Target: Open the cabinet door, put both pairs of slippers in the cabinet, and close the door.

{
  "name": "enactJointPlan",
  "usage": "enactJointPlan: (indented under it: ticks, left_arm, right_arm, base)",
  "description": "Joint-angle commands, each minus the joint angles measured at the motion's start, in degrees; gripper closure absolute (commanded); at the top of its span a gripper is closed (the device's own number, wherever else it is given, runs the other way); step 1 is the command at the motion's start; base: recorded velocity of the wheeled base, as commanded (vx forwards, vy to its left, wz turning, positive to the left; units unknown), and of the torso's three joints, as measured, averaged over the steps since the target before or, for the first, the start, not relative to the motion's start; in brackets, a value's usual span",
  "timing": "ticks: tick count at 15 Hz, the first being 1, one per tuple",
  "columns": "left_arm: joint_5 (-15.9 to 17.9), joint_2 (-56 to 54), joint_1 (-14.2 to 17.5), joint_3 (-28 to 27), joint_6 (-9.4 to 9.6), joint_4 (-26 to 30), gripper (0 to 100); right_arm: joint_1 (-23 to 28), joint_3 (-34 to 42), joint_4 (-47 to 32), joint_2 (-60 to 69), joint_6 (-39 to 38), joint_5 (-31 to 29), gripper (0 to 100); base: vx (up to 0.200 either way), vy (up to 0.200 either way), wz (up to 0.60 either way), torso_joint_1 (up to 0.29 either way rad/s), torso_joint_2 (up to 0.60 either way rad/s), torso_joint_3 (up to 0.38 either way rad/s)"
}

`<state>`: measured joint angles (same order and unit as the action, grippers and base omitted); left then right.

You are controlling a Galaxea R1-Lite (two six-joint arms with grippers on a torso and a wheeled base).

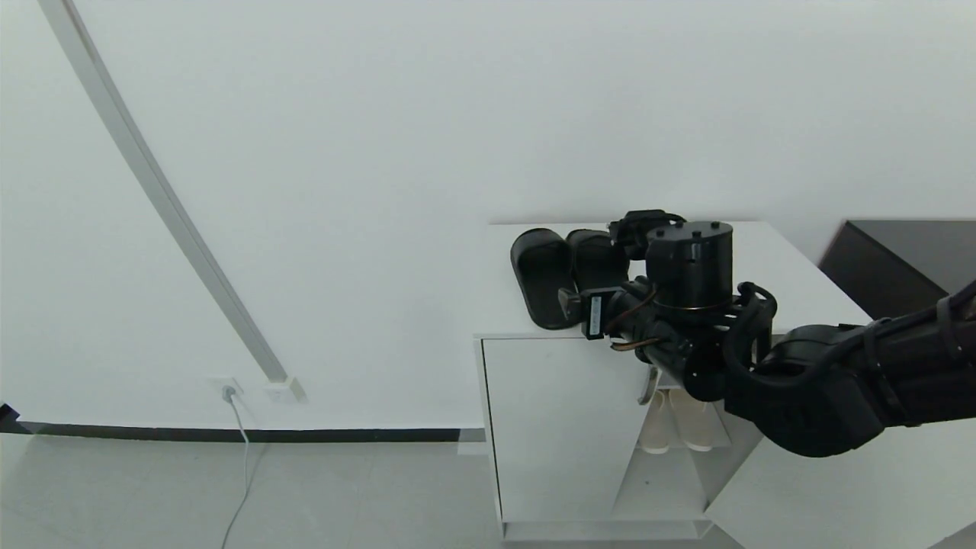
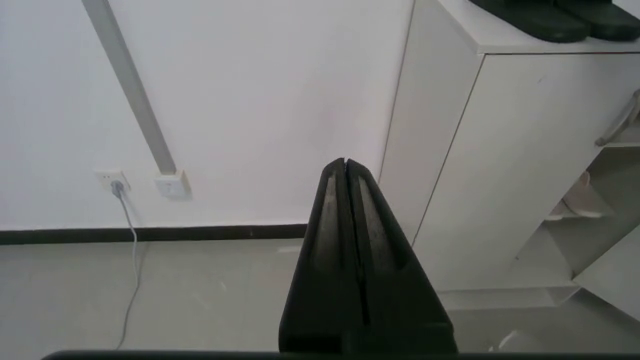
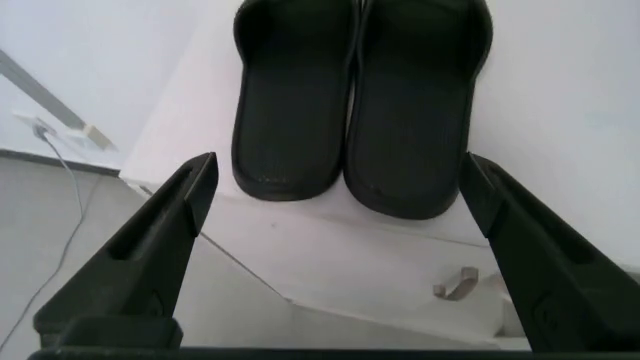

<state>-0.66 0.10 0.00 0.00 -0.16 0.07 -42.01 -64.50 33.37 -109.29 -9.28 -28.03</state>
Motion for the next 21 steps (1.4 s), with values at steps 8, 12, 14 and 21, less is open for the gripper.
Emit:
enactJointPlan:
  ticks: [8, 12, 14, 21]
  left_arm:
    - [0.0, 0.0, 0.0, 0.0, -0.02, 0.0, 100]
    - [0.0, 0.0, 0.0, 0.0, 0.25, 0.0, 100]
    - [0.0, 0.0, 0.0, 0.0, 0.33, 0.0, 100]
    - [-0.2, 0.0, 0.0, 0.0, 0.42, 0.0, 100]
  right_arm:
    - [-0.1, 0.8, 1.4, -4.6, -0.2, 0.3, 0]
    - [0.8, -3.5, 4.9, -9.6, 1.2, 0.4, 0]
    - [1.5, -7.8, 4.5, -12.8, 2.0, 0.5, 0]
    - [4.4, -17.8, 2.7, -19.3, 2.6, 0.7, 0]
  base:
    - [0.175, 0.0, 0.0, 0.003, 0.0, 0.0]
    - [0.0, 0.0, 0.0, 0.0, 0.0, 0.0]
    - [0.0, 0.0, 0.0, 0.0, 0.0, 0.0]
    - [0.0, 0.0, 0.0, 0.0, 0.0, 0.0]
